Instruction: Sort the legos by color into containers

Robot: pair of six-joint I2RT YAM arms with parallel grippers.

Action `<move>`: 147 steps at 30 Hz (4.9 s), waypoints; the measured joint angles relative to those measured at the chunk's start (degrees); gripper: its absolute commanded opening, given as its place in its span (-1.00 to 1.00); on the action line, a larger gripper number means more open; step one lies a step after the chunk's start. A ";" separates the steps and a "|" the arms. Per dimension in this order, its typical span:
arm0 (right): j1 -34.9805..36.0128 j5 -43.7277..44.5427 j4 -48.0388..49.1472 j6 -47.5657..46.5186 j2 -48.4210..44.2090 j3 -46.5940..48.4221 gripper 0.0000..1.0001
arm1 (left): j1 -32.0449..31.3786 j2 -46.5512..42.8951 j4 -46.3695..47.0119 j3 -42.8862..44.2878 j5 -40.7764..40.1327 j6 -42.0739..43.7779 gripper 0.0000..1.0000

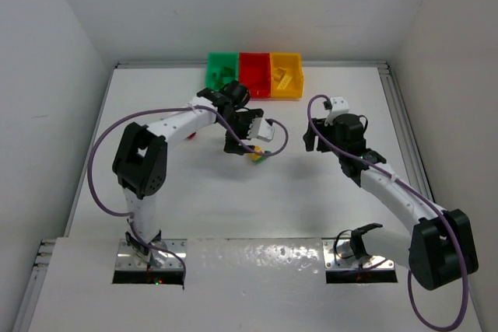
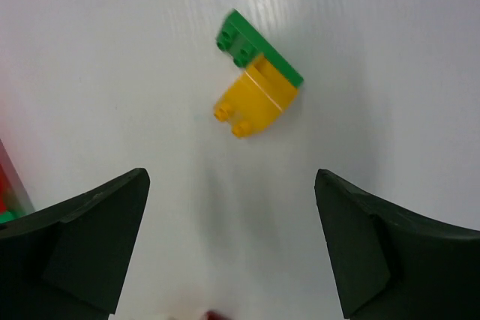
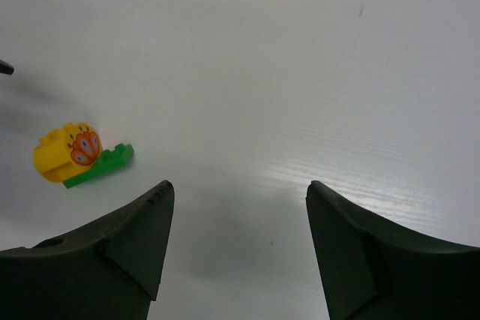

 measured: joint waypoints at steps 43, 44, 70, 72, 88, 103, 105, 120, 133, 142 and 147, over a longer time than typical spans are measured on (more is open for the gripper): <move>0.02 -4.42 -2.54 2.60 0.35 0.39 0.29 | 0.52 6.91 8.24 -0.13 7.74 -4.61 -1.00; 0.04 -3.87 -4.00 5.05 0.81 2.62 0.25 | 1.22 6.03 9.73 0.24 7.23 -9.05 -1.00; 13.73 -3.45 0.66 31.28 14.03 21.27 0.11 | 2.51 -31.10 39.26 -33.20 8.61 -4.20 -1.00; 14.25 -3.58 1.46 31.63 14.71 21.11 0.10 | 2.47 -31.10 39.36 -33.20 8.76 -4.17 -1.00; 16.48 -5.18 3.21 32.30 20.06 21.18 -0.12 | 2.43 -31.10 40.11 -33.18 9.64 -4.50 -1.00; 15.39 -0.50 3.76 31.06 21.16 19.43 -1.00 | 2.32 -31.10 40.59 -32.72 6.69 -8.46 -1.00; 12.85 0.26 4.57 31.17 19.43 15.17 -1.00 | 2.58 -31.10 40.63 -32.09 6.67 -9.38 -1.00; 4.52 11.23 -0.76 23.19 11.85 8.63 -1.00 | 2.60 -7.82 45.33 -4.68 0.81 -37.38 -1.00; 4.42 15.47 -3.26 19.82 9.38 9.38 -1.00 | 3.28 18.29 47.34 22.43 -13.90 -55.01 -1.00; 4.31 9.66 -2.84 18.40 13.40 15.32 -1.00 | 4.04 27.78 48.35 38.62 -18.03 -58.60 -1.00; 4.31 5.62 -1.84 18.67 14.91 15.61 -1.00 | 5.03 30.03 51.82 43.01 -19.50 -60.41 -1.00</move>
